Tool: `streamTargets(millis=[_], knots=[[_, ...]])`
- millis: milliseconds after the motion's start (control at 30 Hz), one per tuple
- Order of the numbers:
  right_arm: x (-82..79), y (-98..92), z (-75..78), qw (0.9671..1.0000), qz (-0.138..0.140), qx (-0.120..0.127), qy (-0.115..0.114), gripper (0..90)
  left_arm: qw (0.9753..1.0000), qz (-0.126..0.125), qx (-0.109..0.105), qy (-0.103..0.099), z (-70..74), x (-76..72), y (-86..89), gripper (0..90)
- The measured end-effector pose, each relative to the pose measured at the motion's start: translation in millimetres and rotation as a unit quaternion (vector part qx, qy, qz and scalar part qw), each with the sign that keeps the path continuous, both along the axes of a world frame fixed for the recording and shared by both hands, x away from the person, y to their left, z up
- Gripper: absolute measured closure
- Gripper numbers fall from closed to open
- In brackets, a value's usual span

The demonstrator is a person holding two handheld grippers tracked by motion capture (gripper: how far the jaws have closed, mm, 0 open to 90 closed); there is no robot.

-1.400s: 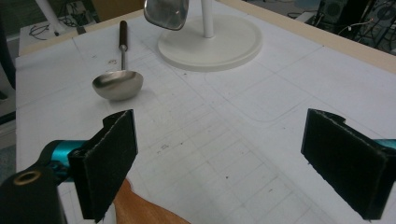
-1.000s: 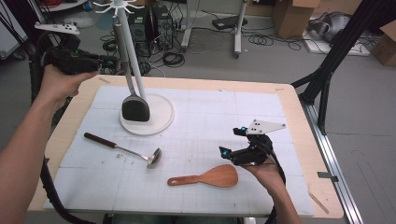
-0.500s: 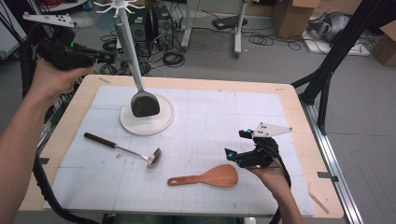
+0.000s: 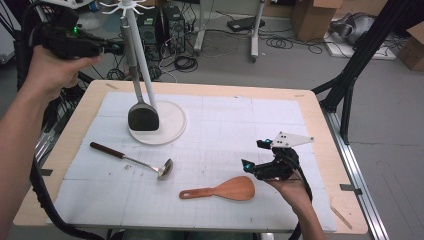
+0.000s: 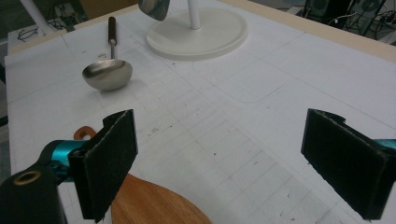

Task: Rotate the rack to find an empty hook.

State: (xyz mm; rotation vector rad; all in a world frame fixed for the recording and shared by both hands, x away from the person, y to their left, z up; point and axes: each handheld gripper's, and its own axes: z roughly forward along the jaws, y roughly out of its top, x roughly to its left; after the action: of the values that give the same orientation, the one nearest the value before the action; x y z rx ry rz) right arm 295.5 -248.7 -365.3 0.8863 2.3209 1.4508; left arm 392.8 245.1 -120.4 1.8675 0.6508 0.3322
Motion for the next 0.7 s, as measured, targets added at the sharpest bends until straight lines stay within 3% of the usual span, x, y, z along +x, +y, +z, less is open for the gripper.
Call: streamTargets(millis=[367,700], knots=[[0.4,0.5,-0.5,1.0000,0.000,0.000,0.001,9.7,0.9998,0.011,-0.013,-0.008,24.4,7.4,-9.7,89.6],[1.0,0.6,-0.9,1.0000,0.001,0.002,-0.001,9.8,0.9994,0.032,-0.010,-0.011,31.7,15.5,-18.4,89.6]])
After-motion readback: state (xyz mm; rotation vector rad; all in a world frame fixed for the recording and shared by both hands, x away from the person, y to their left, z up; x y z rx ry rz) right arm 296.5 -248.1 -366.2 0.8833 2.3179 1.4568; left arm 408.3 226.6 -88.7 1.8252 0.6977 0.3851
